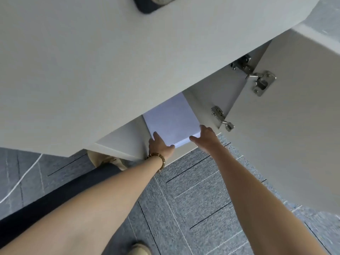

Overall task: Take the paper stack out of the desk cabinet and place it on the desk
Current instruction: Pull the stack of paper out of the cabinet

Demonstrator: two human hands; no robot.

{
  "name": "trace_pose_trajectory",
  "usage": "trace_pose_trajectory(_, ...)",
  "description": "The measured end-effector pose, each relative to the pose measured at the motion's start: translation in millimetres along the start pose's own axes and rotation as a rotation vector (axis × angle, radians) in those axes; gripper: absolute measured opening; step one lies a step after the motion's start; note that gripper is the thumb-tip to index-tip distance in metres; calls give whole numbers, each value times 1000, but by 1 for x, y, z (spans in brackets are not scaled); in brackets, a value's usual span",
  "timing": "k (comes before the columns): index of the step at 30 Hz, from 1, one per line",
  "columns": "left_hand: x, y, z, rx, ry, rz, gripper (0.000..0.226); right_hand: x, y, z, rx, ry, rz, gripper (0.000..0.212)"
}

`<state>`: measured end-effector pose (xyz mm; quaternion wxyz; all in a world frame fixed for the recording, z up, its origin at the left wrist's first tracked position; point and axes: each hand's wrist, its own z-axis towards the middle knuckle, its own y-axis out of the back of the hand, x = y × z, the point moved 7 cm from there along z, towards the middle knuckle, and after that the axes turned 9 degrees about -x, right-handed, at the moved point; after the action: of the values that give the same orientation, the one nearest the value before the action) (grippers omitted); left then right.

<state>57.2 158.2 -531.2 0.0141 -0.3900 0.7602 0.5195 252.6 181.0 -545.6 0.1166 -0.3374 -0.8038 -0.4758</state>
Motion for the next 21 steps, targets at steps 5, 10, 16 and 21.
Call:
trace_pose_trajectory(5, 12, -15, 8, -32, 51, 20, 98, -10, -18, 15, -26, -14, -13, 78)
trace_pose_trajectory(10, 22, -35, 13, -33, 135, -6, 98, -14, -23, 30, -86, -2, -58, 78)
trace_pose_trajectory(16, 26, -49, 19, -25, 187, -91, 109, -24, -20, 50, -129, -64, -14, 69)
trace_pose_trajectory(21, 30, -50, 26, -58, 197, -94, 113, -30, -24, 64, -123, -90, 29, 65)
